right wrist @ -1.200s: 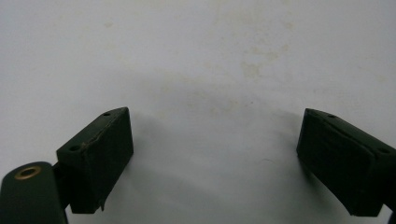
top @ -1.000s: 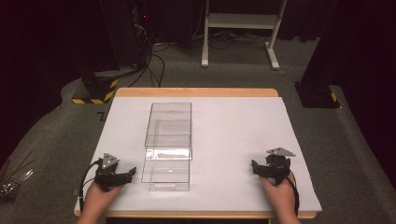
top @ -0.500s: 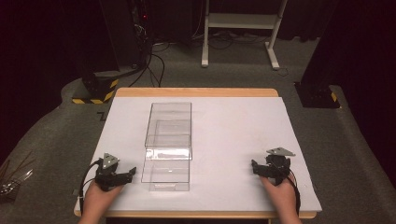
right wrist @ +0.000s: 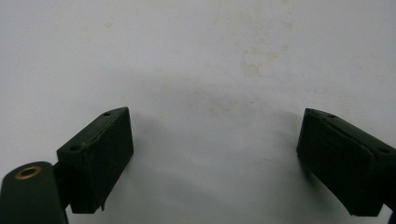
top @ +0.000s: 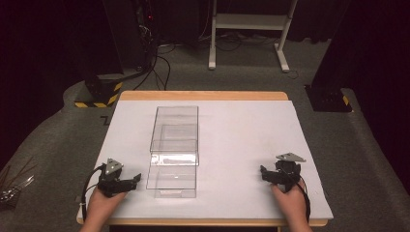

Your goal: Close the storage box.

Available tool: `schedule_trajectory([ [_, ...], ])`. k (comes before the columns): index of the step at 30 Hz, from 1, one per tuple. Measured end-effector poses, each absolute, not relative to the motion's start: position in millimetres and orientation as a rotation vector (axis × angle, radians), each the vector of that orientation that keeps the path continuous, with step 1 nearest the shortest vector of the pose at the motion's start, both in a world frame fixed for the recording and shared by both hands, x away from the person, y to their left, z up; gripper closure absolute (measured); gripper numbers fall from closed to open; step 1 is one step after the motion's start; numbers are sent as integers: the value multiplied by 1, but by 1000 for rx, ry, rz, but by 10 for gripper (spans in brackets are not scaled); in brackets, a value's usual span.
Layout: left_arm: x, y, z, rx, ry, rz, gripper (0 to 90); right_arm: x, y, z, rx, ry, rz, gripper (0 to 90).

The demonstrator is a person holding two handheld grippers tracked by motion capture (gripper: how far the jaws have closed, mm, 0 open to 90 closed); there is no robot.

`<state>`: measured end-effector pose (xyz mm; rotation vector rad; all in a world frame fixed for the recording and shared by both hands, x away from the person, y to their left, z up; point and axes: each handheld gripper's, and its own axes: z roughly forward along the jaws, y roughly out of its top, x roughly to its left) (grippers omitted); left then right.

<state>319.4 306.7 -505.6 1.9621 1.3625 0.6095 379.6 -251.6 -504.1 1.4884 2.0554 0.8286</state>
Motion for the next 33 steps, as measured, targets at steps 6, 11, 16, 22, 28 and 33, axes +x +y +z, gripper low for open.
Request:
schedule_trajectory([
  [6, 315, 311, -501, 1926, 1354, 620, 144, 380, -251, -504, 1492, 2053, 830, 104],
  [11, 313, 313, -497, 1916, 1343, 644, 135, 379, -251, -504, 1494, 2053, 831, 104],
  [16, 310, 313, -491, 1900, 1323, 640, 130, 379, -251, -504, 1493, 2053, 832, 105],
  [22, 308, 312, -485, 1894, 1306, 641, 127, 379, -252, -504, 1491, 2053, 831, 105],
  [28, 305, 309, -480, 1883, 1281, 626, 117, 379, -252, -504, 1491, 2053, 831, 105],
  [33, 302, 306, -475, 1876, 1229, 639, 109, 379, -252, -504, 1491, 2053, 831, 105],
])
